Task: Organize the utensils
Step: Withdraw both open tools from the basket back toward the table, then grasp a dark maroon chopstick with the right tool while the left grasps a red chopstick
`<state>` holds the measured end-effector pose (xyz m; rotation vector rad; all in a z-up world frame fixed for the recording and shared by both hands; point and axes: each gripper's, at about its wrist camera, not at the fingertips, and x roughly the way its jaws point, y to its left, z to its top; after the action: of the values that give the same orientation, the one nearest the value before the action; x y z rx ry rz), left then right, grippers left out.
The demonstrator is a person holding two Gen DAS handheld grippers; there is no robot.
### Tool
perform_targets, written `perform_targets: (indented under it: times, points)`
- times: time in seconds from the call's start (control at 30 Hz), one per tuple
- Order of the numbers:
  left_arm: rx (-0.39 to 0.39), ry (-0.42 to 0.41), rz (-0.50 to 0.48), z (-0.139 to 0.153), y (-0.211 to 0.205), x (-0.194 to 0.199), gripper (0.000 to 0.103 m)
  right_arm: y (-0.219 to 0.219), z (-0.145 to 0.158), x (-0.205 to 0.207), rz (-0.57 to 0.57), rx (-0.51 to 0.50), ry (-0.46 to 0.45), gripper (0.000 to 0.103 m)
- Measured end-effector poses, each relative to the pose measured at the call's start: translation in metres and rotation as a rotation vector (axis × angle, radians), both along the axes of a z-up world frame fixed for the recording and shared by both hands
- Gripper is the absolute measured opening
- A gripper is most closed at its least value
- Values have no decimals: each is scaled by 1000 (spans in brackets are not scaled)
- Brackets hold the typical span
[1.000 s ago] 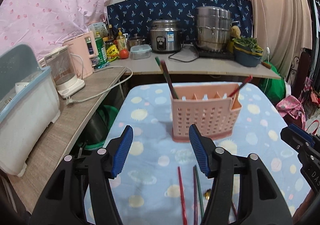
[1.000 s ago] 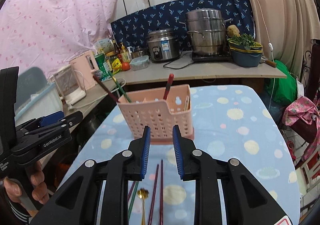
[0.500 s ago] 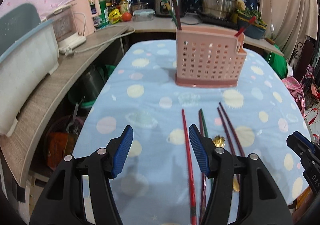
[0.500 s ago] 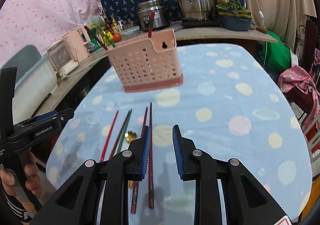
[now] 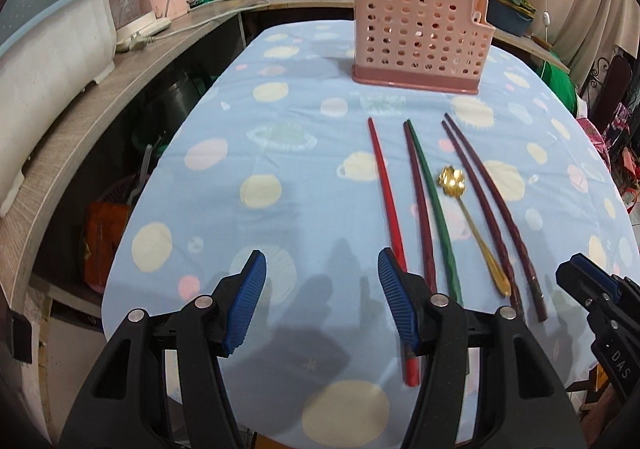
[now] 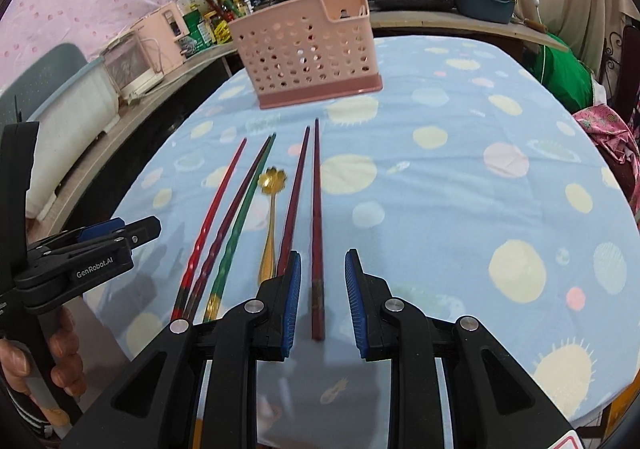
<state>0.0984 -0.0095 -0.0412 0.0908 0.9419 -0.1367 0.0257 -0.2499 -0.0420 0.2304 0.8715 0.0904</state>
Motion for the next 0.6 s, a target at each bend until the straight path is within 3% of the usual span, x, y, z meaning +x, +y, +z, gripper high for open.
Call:
perform_targets:
  times: [0.37,0.6]
  points:
    - [4,35,-19,-12,-2,-12,55,5,-15,-5,9,-10,32,21]
    - [-2,48,-44,-17,-7,-19,55,8,-23,-6,15,-34,50,12]
